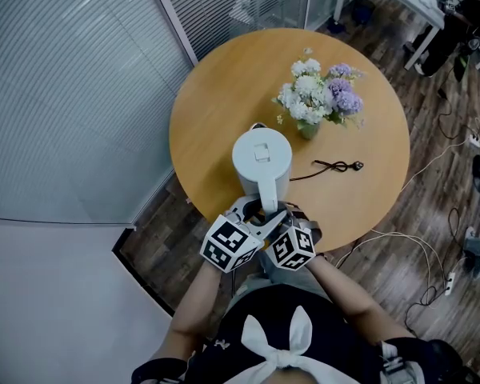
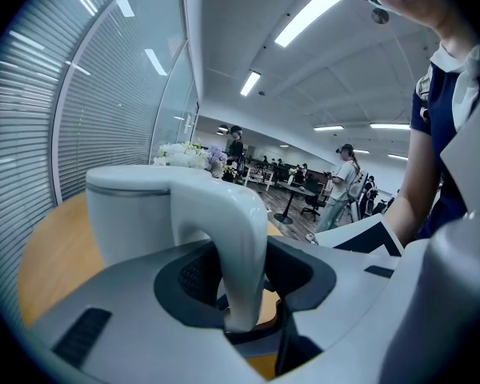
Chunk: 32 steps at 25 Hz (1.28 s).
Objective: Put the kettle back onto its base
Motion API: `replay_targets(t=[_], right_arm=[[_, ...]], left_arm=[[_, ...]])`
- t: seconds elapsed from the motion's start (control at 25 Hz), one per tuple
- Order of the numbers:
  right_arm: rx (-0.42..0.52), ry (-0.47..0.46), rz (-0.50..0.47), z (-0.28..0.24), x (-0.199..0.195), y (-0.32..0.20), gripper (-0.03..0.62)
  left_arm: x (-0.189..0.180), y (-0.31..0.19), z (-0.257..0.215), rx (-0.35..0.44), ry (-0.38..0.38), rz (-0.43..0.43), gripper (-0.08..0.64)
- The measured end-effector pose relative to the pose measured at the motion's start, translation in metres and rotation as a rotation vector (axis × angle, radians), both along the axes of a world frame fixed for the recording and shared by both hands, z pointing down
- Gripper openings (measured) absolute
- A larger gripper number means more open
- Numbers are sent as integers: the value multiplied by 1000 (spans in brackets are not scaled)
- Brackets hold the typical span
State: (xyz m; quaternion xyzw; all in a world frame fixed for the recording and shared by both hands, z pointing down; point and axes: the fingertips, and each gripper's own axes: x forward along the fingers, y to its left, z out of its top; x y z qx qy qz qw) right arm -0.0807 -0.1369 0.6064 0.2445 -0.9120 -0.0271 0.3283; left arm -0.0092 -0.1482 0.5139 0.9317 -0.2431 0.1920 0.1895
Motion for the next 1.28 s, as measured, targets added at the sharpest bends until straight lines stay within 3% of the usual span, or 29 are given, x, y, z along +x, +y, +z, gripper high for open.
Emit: replay_targets(t=[1.04, 1.28], right_arm=[[104, 60, -64, 13, 6, 15, 115], [109, 103, -89, 23, 3, 10, 115]], left_arm=[[6, 21, 12, 15, -37, 2, 169], [-2, 16, 20, -4, -46, -36, 169]])
